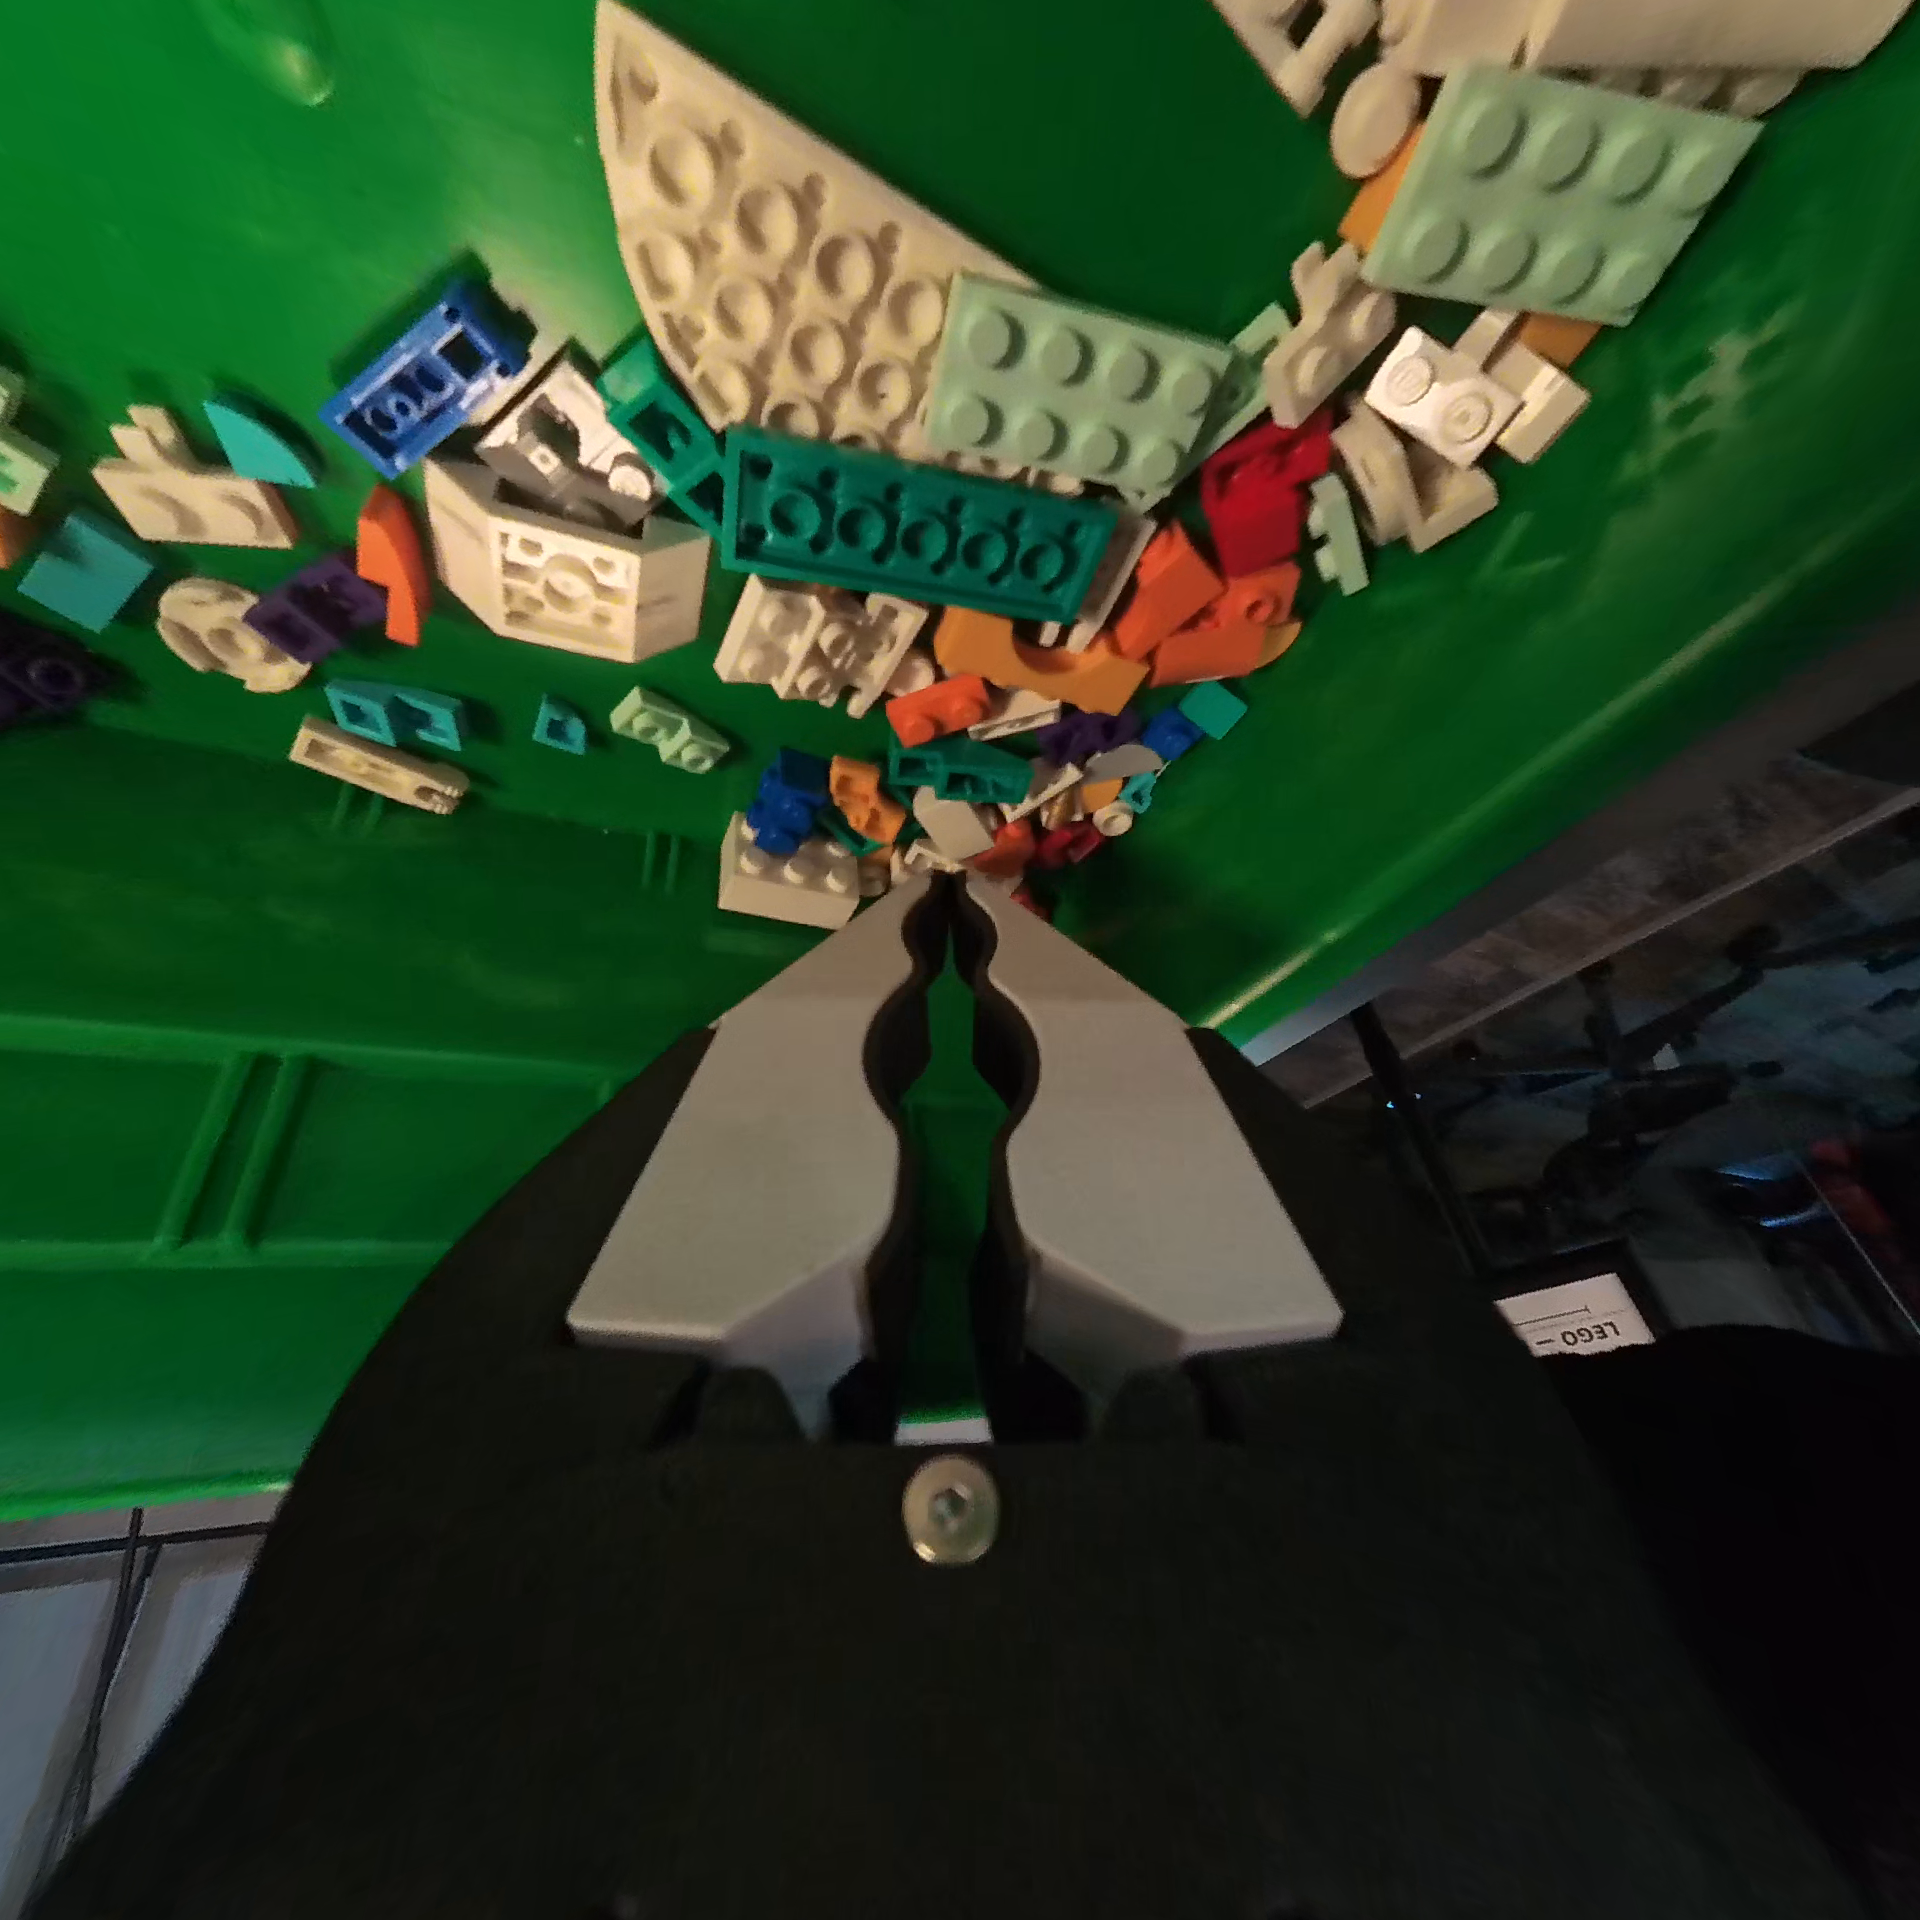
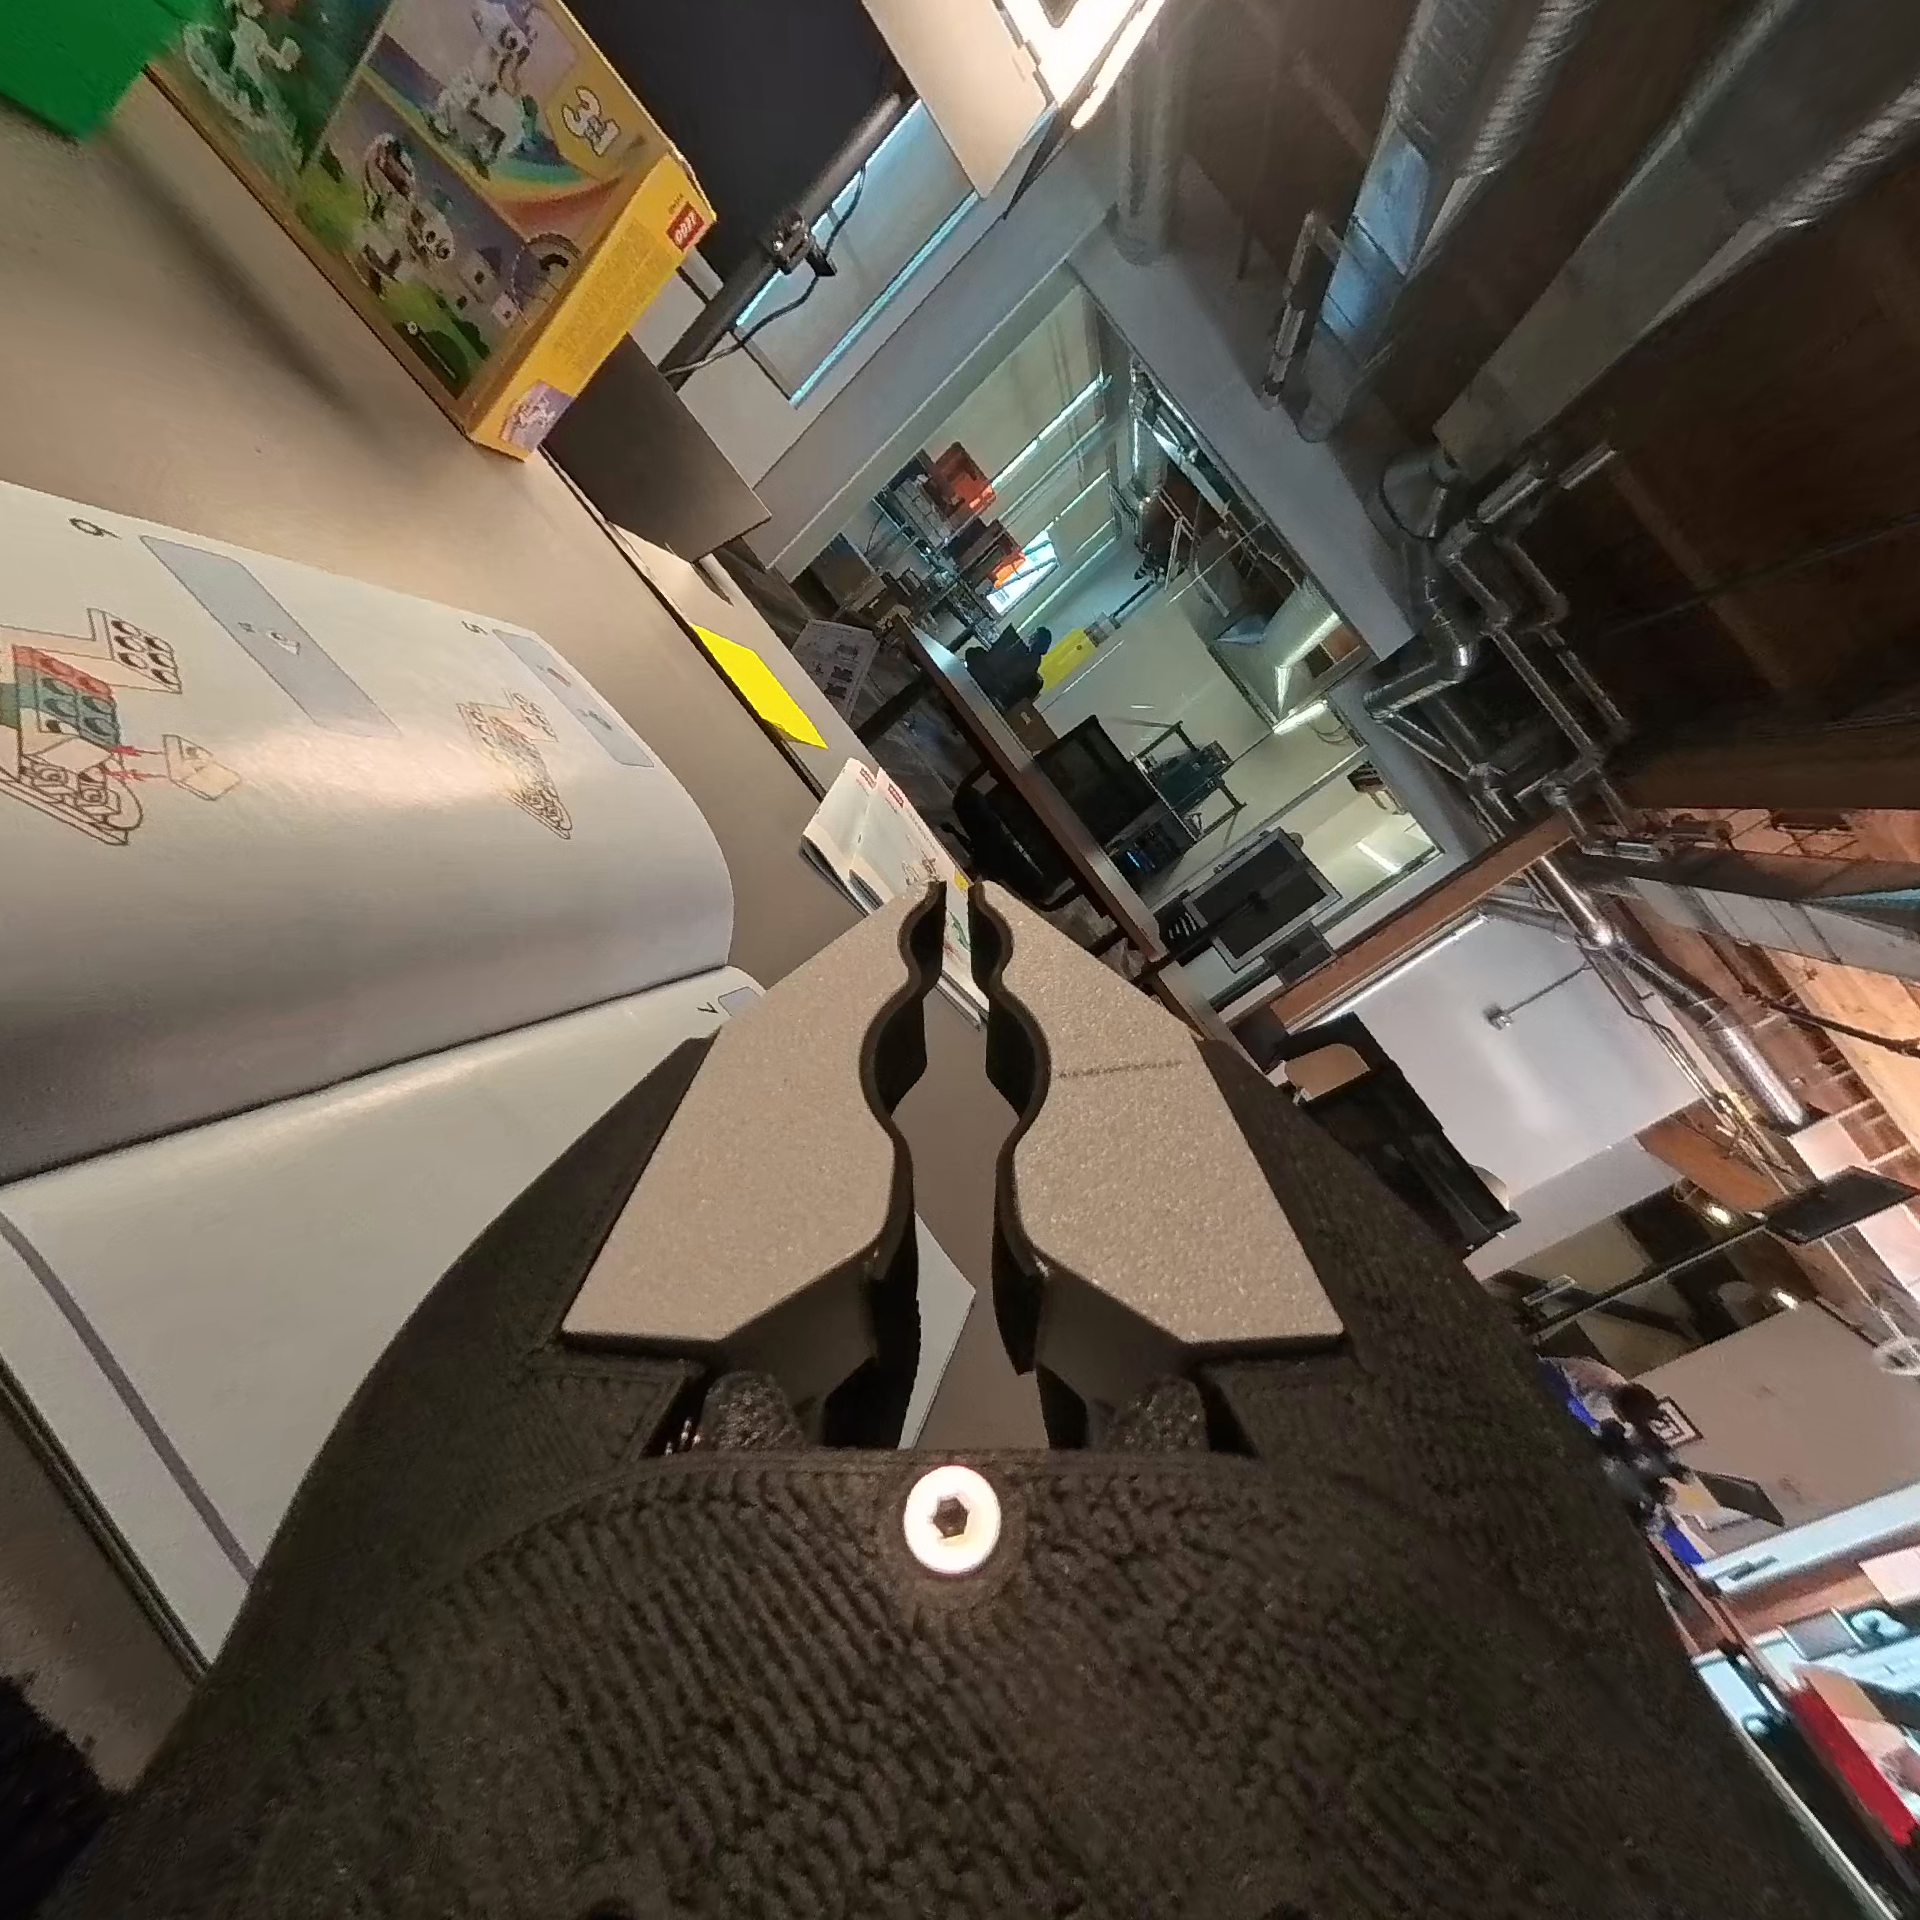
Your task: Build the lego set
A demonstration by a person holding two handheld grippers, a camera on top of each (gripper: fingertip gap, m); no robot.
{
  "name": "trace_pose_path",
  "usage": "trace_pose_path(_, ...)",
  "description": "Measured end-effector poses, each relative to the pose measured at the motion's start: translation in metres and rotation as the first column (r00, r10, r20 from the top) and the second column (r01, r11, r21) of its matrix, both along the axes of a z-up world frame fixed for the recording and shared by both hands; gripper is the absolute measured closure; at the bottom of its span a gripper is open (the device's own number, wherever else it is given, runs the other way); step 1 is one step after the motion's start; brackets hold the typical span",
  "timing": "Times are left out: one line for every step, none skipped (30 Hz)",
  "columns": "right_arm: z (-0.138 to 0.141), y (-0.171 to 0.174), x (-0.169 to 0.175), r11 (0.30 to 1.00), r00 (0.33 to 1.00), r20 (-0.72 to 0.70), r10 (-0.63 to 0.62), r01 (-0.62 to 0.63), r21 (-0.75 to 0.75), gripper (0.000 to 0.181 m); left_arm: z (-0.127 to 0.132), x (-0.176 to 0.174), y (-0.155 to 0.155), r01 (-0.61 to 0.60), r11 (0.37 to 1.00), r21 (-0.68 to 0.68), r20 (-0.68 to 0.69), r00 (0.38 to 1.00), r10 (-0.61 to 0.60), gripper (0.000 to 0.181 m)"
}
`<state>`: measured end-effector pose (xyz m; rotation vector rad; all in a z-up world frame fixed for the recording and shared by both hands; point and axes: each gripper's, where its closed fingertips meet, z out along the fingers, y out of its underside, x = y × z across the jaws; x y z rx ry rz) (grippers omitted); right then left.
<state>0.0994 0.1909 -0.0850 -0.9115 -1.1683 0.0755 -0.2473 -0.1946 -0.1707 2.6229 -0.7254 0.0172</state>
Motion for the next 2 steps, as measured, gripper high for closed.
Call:
trace_pose_path(0.0,-0.0001,0.0,1.0,1.0,0.001,0.0,0.0,0.0,0.179,-0.0003,0.0003,-0.0001,0.005,1.0,-0.001,0.0,1.0,-0.005,0.181)
trace_pose_path(0.0,-0.0001,-0.0001,1.0,1.0,0.001,0.0,0.0,0.001,0.179,-0.0007,0.0009,-0.0001,0.009,1.0,-0.001,0.001,1.0,-0.009,0.181)
